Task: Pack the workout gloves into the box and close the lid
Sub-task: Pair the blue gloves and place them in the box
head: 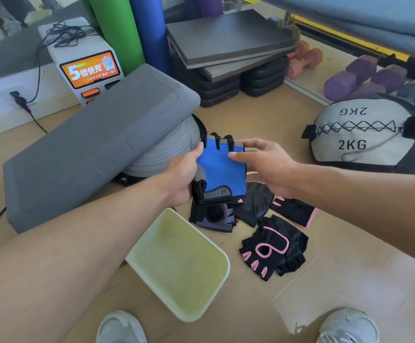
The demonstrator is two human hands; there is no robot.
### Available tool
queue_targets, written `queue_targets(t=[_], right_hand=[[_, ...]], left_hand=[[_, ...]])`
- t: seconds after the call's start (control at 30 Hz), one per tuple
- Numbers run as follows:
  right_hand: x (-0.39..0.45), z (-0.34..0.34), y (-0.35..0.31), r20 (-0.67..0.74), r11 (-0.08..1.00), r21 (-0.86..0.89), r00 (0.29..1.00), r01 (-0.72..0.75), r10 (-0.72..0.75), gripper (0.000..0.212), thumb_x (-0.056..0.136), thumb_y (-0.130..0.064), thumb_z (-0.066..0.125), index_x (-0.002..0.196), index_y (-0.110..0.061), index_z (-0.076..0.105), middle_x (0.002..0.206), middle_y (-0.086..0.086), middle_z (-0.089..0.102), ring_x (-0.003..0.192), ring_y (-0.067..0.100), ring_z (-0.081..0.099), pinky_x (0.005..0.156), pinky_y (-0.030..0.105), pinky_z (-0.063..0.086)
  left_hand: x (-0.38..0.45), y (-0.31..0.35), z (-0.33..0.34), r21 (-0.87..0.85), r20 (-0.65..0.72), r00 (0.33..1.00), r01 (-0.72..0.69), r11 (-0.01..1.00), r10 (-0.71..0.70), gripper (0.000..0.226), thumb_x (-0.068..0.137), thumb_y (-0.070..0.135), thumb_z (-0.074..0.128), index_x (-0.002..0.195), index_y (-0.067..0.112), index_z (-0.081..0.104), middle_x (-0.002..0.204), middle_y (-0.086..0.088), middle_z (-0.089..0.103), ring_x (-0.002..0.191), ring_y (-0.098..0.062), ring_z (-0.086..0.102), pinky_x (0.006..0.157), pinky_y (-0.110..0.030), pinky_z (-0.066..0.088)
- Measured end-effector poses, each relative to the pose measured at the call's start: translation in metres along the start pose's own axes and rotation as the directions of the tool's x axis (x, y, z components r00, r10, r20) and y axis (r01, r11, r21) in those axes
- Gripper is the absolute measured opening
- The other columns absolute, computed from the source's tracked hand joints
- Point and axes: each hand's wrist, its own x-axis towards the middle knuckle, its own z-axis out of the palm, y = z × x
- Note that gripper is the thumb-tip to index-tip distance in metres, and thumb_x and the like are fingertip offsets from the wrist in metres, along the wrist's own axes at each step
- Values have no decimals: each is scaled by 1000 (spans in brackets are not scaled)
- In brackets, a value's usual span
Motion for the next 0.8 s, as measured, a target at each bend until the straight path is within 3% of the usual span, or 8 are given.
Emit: queue_targets(t=[0.23, 0.37, 0.43, 0.53, 0.67, 0.8], right_hand=[[4, -4, 10, -12, 987, -148, 998, -65, 64, 47, 81, -19, 84, 121, -20, 60, 98, 3, 79, 81, 18, 78, 66, 29, 61], [1, -5, 13, 74, 970, -198, 985, -138, 155, 37, 83, -29, 82, 115, -21, 67, 105, 6, 79, 78, 14, 73, 64, 26, 58], [1, -5, 16, 115, 964, -220, 978, -148, 177, 33, 82, -31, 82, 111, -21, 70, 108, 6, 79, 88, 19, 75, 73, 30, 61], [2, -4, 21, 129, 947, -276, 970, -163, 204, 34, 80, -36, 82, 108, -20, 73, 108, 4, 79, 109, 24, 73, 99, 41, 56], [5, -3, 25, 126, 933, -329, 973, -143, 194, 41, 76, -38, 85, 111, -18, 75, 107, 0, 79, 110, 21, 72, 105, 46, 52], [6, -6, 30, 179, 935, -322, 961, -145, 211, 33, 85, -27, 80, 115, -16, 72, 109, 3, 79, 113, 27, 71, 108, 50, 48]], left_hand=[[4, 2, -3, -69, 1, 1000, -29, 997, 29, 42, 103, 42, 49, 124, 11, 69, 112, -13, 77, 100, -34, 76, 89, -51, 59], [3, 4, -3, -95, 79, 997, -15, 995, 22, 43, 104, 42, 44, 125, 16, 70, 119, -11, 75, 108, -33, 73, 93, -49, 57], [3, 4, -4, -74, 118, 993, -2, 997, 10, 43, 103, 43, 45, 125, 16, 70, 118, -10, 76, 109, -32, 72, 97, -50, 55], [5, 4, -5, -29, 116, 993, -5, 1000, 8, 36, 101, 36, 55, 124, 13, 70, 116, -11, 76, 109, -32, 73, 96, -51, 56], [13, 0, -9, 70, 62, 996, -61, 996, 57, 34, 97, 27, 66, 127, 11, 67, 117, -10, 76, 111, -31, 72, 97, -48, 56], [17, -3, -15, 164, 48, 997, -65, 984, 58, 25, 99, 16, 63, 123, 14, 68, 116, -7, 76, 106, -25, 71, 85, -38, 57]])
